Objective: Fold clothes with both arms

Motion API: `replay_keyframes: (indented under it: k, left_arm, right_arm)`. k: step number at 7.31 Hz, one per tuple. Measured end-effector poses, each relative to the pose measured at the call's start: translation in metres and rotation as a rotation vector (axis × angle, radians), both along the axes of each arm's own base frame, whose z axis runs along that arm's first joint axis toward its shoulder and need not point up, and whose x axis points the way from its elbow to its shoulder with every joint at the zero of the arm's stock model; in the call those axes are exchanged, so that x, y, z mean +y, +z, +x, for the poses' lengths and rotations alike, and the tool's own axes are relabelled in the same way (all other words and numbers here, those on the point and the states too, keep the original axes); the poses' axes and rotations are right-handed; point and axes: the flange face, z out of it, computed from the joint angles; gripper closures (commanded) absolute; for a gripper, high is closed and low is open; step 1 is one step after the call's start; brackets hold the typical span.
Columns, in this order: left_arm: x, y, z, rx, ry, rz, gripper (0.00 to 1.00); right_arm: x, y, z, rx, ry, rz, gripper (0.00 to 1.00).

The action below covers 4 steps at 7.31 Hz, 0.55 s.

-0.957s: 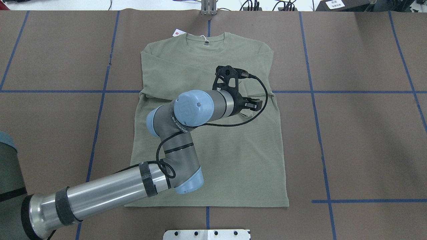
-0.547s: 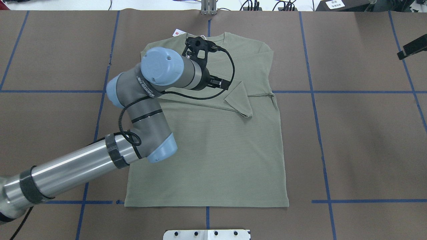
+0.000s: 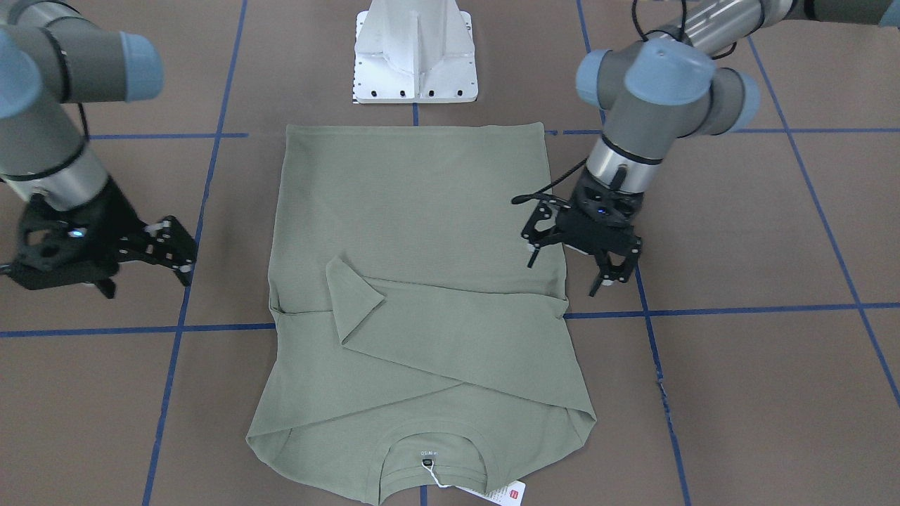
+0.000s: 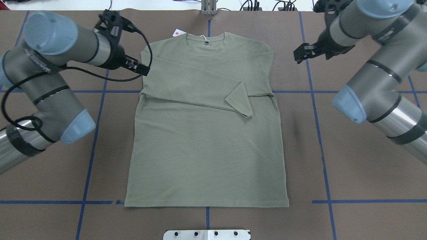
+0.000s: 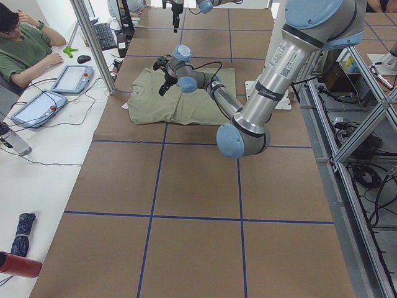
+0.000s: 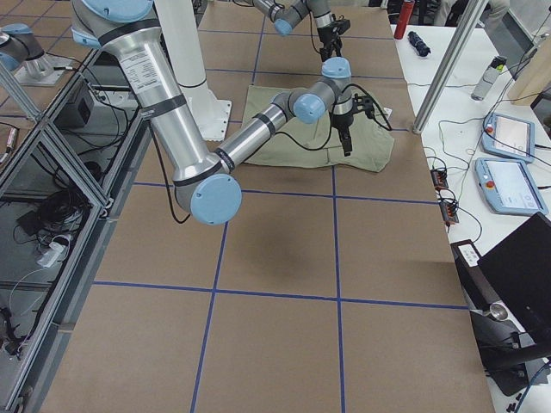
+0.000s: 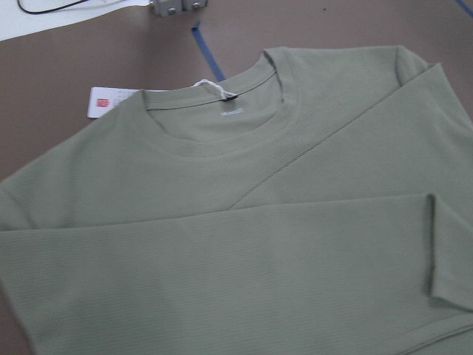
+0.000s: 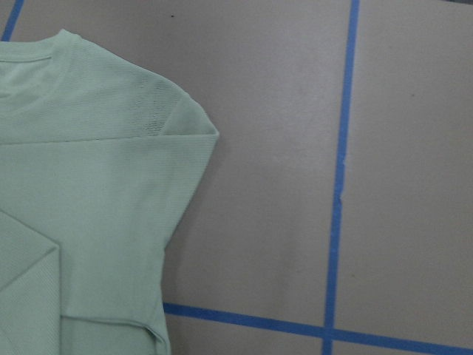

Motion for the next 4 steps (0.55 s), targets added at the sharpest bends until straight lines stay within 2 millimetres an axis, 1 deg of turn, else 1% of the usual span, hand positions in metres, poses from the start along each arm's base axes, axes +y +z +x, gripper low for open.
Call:
replay_keyframes:
  k: [1,2,3,4]
  left_arm:
    - [-0.004,0.028,-0.041,-0.036,0.016,0.025,0.0]
    - [-0.006,0.054,-0.076,-0.07,0.034,0.054,0.0]
    - [-0.004,0.077,-0.102,-0.08,0.052,0.076,0.0]
    - [0.001,0.092,-0.116,-0.072,0.063,0.088,0.0]
  right_arm:
    - [-0.001,-0.026,-0.056,0.011,0.042,-0.008,0.13]
    - [0.0,-0.05,-0.112,0.025,0.081,-0.017,0.17]
    - [0.003,-0.072,-0.166,0.047,0.115,-0.023,0.28]
    - [0.01,-0.084,-0.207,0.084,0.137,-0.022,0.36]
